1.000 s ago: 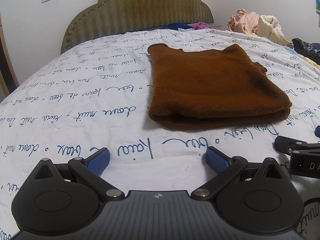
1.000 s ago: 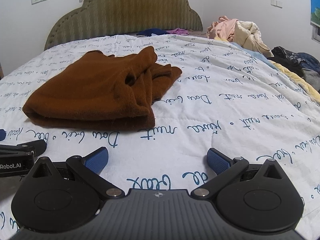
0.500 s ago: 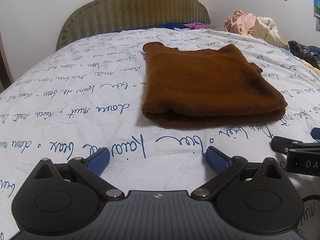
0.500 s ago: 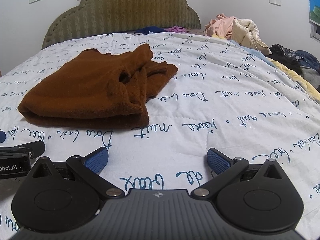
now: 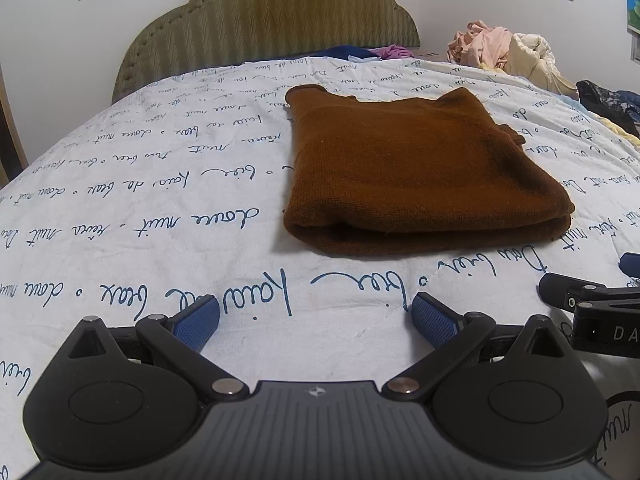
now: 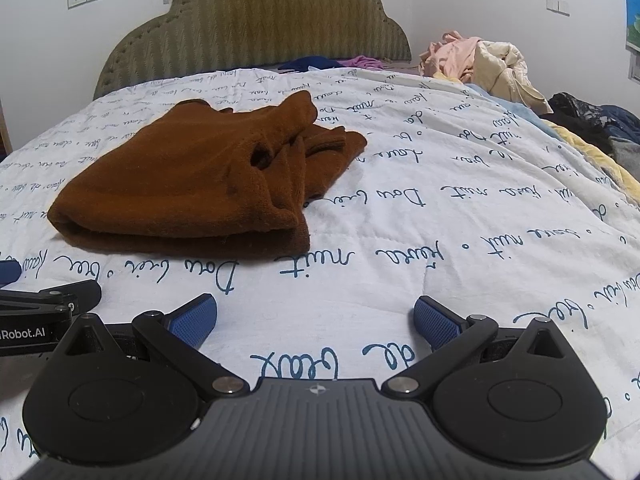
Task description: Fold small clothes
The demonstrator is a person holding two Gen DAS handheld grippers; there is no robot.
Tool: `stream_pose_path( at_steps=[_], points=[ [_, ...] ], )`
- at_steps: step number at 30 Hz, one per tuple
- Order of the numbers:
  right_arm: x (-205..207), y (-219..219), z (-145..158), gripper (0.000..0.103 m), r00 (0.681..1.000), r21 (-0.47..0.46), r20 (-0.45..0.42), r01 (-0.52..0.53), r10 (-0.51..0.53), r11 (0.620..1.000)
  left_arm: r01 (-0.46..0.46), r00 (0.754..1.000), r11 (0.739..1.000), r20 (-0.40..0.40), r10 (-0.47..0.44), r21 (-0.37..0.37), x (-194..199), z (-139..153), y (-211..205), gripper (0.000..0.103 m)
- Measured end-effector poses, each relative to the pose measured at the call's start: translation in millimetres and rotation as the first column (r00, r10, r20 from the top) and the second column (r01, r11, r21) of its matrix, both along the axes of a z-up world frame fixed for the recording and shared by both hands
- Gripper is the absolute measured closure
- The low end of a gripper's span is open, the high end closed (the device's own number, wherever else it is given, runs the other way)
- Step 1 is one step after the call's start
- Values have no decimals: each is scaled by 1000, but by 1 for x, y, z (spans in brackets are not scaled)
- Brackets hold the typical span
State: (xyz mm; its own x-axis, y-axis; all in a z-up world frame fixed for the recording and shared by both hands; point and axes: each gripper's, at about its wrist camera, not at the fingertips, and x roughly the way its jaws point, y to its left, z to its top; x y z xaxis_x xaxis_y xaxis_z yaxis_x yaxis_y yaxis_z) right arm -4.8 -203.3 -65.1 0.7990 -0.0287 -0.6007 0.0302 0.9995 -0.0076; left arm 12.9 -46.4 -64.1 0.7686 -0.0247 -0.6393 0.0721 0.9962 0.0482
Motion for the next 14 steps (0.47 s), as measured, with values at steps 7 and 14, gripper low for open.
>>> stream_pose_path(
  at_steps=[7,14],
  points=[
    [0,-1,0,0,1000,3,-1,1,-1,1000,0,1000,1000,0,0,1,0,0,0,0],
    [0,-12,9,0,999,45,27,-40,38,998,12,1000,1000,21,-12,13,-4,8,6,0]
  ],
)
